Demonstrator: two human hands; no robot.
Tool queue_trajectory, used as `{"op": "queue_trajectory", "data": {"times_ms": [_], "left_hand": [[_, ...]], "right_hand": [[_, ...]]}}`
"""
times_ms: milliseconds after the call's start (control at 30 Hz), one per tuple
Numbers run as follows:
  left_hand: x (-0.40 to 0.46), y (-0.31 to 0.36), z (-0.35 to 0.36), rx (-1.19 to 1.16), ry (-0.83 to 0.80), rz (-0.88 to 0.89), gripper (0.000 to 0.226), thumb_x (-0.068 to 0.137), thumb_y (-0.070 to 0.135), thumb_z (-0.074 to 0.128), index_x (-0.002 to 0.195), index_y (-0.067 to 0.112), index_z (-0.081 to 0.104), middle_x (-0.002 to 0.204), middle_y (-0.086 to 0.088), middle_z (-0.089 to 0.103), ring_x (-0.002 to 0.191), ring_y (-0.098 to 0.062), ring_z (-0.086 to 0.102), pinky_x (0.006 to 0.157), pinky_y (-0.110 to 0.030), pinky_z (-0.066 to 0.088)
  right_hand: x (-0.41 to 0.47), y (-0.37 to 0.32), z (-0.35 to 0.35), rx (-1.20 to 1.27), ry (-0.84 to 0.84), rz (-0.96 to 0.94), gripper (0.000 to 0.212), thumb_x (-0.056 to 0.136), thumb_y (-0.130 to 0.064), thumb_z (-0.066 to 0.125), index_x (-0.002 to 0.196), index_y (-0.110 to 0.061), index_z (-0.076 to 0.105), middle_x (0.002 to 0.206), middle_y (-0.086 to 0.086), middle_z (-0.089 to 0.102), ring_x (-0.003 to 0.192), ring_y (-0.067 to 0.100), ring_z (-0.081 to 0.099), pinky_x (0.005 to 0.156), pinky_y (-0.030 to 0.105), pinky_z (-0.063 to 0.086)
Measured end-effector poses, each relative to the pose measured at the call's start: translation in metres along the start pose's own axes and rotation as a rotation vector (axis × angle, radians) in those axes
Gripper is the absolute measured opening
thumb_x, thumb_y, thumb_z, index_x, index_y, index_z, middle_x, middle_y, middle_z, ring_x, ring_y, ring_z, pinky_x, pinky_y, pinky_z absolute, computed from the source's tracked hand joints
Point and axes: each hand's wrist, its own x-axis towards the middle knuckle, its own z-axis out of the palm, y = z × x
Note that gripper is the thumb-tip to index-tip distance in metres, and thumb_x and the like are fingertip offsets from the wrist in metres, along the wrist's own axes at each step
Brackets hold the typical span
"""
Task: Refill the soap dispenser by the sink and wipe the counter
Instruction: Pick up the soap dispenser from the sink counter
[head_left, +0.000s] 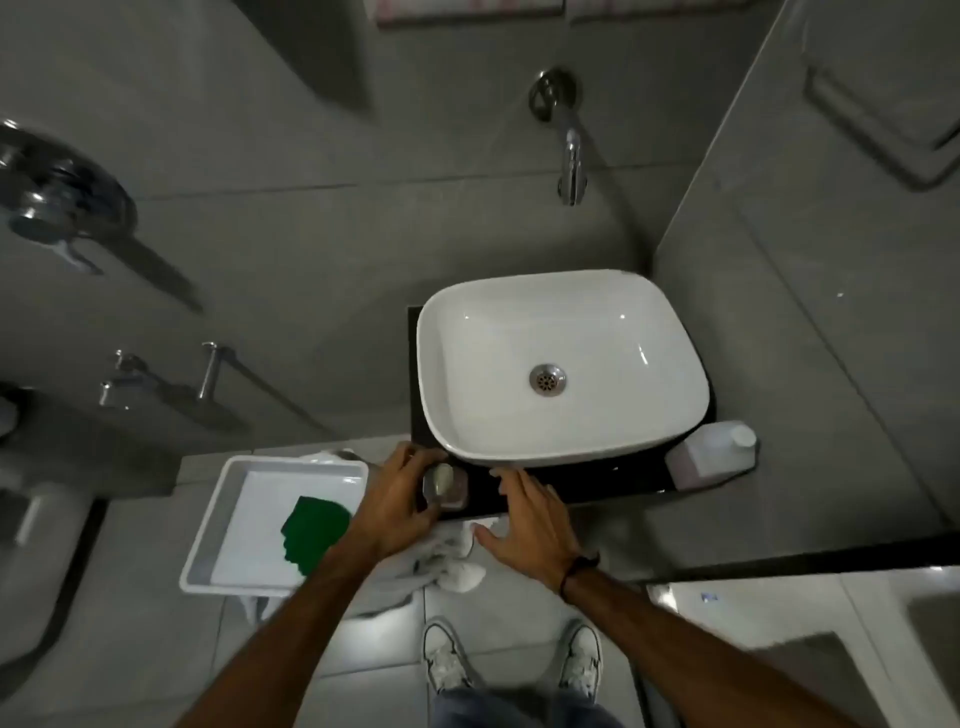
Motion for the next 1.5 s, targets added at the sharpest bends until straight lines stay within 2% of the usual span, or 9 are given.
{"op": "queue_trajectory", "data": {"times_ms": [167, 300, 433, 633, 767, 967, 1200, 1367, 1500], "left_hand": [[0.011, -0.009, 0.017, -0.128, -0.047, -0.095, 0.045, 0.072, -0.003, 0.081, 0.114, 0.011, 0.073, 0.104, -0.005, 0.06, 0.087, -0.016, 0.059, 0.071, -0.015, 0.047], [0.019, -0.023, 0.019, -0.097, -0.035, -0.103, 0.023, 0.071, 0.01, 0.088, 0.091, 0.004, 0.076, 0.09, -0.007, 0.064, 0.073, -0.017, 0.057, 0.065, -0.027, 0.047], [0.017, -0.027, 0.026, -0.075, 0.084, -0.146, 0.036, 0.069, 0.026, 0.091, 0.074, 0.017, 0.057, 0.076, 0.001, 0.056, 0.065, -0.013, 0.051, 0.057, -0.025, 0.04], [0.009, -0.019, 0.044, -0.024, 0.189, -0.268, 0.044, 0.077, 0.054, 0.08, 0.083, 0.022, 0.05, 0.084, 0.005, 0.053, 0.069, -0.011, 0.048, 0.056, -0.024, 0.042], [0.003, -0.031, 0.04, -0.222, 0.1, -0.14, 0.039, 0.079, 0.03, 0.085, 0.114, 0.023, 0.069, 0.1, 0.007, 0.055, 0.09, 0.001, 0.056, 0.068, -0.014, 0.049], [0.013, -0.029, 0.049, -0.352, 0.277, -0.306, 0.041, 0.062, 0.036, 0.095, 0.074, 0.023, 0.058, 0.071, 0.003, 0.057, 0.061, -0.005, 0.048, 0.053, -0.012, 0.038], [0.008, -0.032, 0.052, -0.465, 0.201, -0.325, 0.043, 0.068, 0.016, 0.093, 0.106, 0.013, 0.073, 0.094, 0.003, 0.063, 0.083, -0.005, 0.061, 0.067, -0.02, 0.05], [0.011, -0.027, 0.052, -0.528, 0.267, -0.413, 0.043, 0.056, 0.014, 0.099, 0.076, 0.013, 0.06, 0.078, -0.01, 0.059, 0.068, -0.005, 0.054, 0.058, -0.024, 0.048], [0.019, -0.018, 0.058, -0.501, 0.299, -0.424, 0.057, 0.053, 0.033, 0.099, 0.084, 0.014, 0.056, 0.082, -0.011, 0.062, 0.074, -0.026, 0.06, 0.062, -0.039, 0.053]], "right_hand": [[0.011, -0.018, 0.049, 0.228, -0.058, 0.214, 0.081, 0.068, -0.044, 0.086, 0.138, -0.021, 0.054, 0.124, 0.001, 0.067, 0.11, 0.023, 0.064, 0.087, 0.03, 0.053], [0.022, -0.025, 0.071, 0.308, 0.023, 0.334, 0.073, 0.064, -0.052, 0.085, 0.129, -0.032, 0.058, 0.116, -0.003, 0.071, 0.105, 0.02, 0.067, 0.076, 0.027, 0.052], [0.025, -0.028, 0.089, 0.299, 0.121, 0.391, 0.069, 0.06, -0.06, 0.082, 0.119, -0.036, 0.057, 0.101, -0.002, 0.072, 0.093, 0.022, 0.068, 0.066, 0.023, 0.043], [0.023, -0.026, 0.1, 0.281, 0.149, 0.433, 0.063, 0.063, -0.052, 0.084, 0.113, -0.038, 0.049, 0.096, -0.004, 0.07, 0.091, 0.021, 0.067, 0.067, 0.022, 0.039], [0.027, -0.021, 0.099, 0.299, 0.141, 0.391, 0.068, 0.064, -0.052, 0.083, 0.122, -0.039, 0.05, 0.104, -0.005, 0.071, 0.097, 0.02, 0.068, 0.069, 0.023, 0.045], [0.031, -0.019, 0.099, 0.269, 0.172, 0.334, 0.068, 0.062, -0.061, 0.075, 0.121, -0.038, 0.051, 0.101, -0.004, 0.073, 0.089, 0.024, 0.071, 0.062, 0.021, 0.04], [0.034, -0.014, 0.097, 0.264, 0.137, 0.308, 0.073, 0.065, -0.055, 0.083, 0.128, -0.039, 0.05, 0.111, -0.004, 0.072, 0.099, 0.024, 0.07, 0.067, 0.022, 0.044], [0.033, -0.014, 0.097, 0.266, 0.124, 0.294, 0.075, 0.064, -0.062, 0.078, 0.13, -0.04, 0.049, 0.115, -0.007, 0.07, 0.102, 0.019, 0.069, 0.067, 0.023, 0.048], [0.035, -0.013, 0.097, 0.254, 0.124, 0.307, 0.072, 0.064, -0.055, 0.082, 0.126, -0.037, 0.05, 0.112, -0.005, 0.071, 0.098, 0.02, 0.07, 0.065, 0.022, 0.046]]}}
